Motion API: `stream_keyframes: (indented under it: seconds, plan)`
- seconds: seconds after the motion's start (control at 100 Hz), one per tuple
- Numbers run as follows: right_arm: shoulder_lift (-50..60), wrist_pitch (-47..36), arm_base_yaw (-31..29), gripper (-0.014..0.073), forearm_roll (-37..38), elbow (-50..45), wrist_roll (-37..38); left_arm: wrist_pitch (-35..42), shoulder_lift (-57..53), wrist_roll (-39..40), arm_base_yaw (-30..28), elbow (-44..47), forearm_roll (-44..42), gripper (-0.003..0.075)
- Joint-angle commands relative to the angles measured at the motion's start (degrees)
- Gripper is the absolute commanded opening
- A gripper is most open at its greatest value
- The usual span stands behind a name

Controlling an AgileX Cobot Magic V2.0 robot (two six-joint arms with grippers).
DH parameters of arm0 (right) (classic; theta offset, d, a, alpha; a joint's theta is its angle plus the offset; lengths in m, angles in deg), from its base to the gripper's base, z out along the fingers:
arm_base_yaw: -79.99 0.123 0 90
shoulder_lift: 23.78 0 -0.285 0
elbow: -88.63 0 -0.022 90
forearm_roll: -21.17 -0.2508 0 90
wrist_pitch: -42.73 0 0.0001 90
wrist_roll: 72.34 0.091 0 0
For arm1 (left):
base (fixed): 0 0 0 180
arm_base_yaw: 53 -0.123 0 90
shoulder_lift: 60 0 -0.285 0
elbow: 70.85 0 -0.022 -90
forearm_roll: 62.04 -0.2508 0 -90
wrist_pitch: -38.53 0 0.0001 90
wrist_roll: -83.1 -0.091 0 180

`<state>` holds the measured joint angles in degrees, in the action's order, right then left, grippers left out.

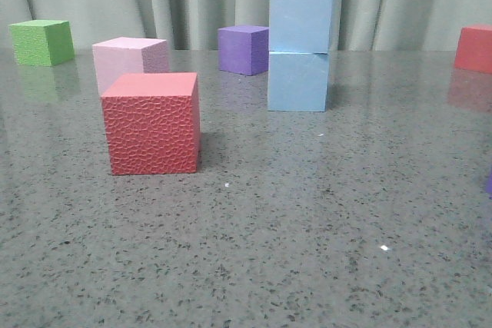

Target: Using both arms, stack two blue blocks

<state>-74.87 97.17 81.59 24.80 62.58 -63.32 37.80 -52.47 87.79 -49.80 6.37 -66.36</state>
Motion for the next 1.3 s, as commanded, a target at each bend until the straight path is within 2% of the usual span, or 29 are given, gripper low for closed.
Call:
stream_keyframes:
  seconds: [0.0, 1.29]
  plan:
    - [0.5, -3.6, -0.3, -0.0122, 0.4, 1.4, -0.3, 4.9, -1.9, 0.0, -0.2, 2.4, 0.7, -0.0019]
    - [1.1, -4.8, -0.3, -0.0122, 1.0, 1.0, -0.3, 4.9, -1.8, 0.0, -0.2, 2.4, 1.5, -0.0019]
